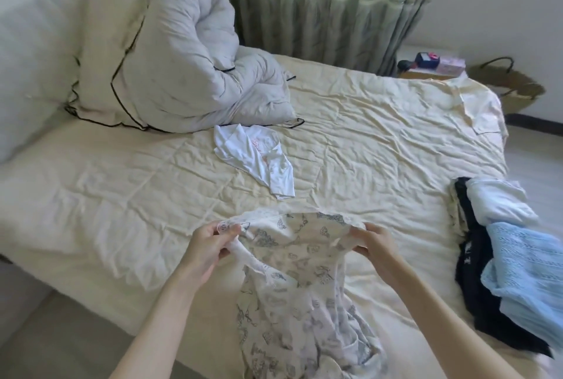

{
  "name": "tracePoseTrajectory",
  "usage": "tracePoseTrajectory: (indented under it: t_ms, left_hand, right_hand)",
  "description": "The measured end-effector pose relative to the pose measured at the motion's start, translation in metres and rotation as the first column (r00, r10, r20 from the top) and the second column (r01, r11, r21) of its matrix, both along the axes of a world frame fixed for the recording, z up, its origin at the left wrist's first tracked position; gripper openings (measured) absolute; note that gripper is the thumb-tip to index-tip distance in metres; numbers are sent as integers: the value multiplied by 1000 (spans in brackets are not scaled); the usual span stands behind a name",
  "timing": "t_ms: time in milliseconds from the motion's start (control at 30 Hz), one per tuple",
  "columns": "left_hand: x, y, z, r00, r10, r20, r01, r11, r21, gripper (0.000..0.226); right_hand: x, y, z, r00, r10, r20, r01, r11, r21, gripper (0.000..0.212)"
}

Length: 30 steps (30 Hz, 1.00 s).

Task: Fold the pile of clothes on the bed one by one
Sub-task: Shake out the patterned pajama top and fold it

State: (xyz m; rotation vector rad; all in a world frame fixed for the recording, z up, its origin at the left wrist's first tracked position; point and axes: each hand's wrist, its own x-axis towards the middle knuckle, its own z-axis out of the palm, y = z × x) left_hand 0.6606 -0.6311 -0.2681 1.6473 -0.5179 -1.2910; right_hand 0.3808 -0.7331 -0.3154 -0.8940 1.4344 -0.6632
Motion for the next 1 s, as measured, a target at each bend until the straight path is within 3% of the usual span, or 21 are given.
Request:
tracePoseTrajectory:
  t_ms: [100,300,367,433,500,567,633,833,933,1000]
  left_hand:
    - [-2,3,27,996,21,88,-16,998,-53,9]
    - [9,4,88,981,41,187,-10,986,-165,17]
    - [13,3,108,970,61,234,-14,980,-200,15]
    - [16,3,125,938,80,336,4,970,-241,7]
    - [20,4,140,886,99,452,42,956,-291,10]
    - [26,6,153,850,143,507,47,938,-343,13]
    - [36,10,164,851,178,493,16,931,-364,13]
    - [53,23,182,925,122,359,6,942,-336,10]
    - [59,28,188,863,148,482,49,927,-373,10]
    - [63,32,192,729,171,663,132,915,-381,10]
  right_hand:
    - [-10,-12,30,990,58,127,-68,995,78,9]
    - [-13,-31,92,942,129,310,-159,985,72,30]
    - [-8,-34,116,921,166,353,-184,983,19,20]
    - [-2,-36,139,922,294,252,-274,955,-110,18]
    - [4,-36,156,918,390,73,-361,898,-253,24]
    - [8,-37,170,902,427,-55,-418,836,-356,17]
    - [9,-39,185,888,444,-122,-451,785,-426,10]
    - [18,-48,216,845,407,-346,-534,651,-539,18]
    - [30,-48,226,857,401,-324,-515,684,-516,20]
    - [39,-47,232,907,398,-141,-416,787,-455,19]
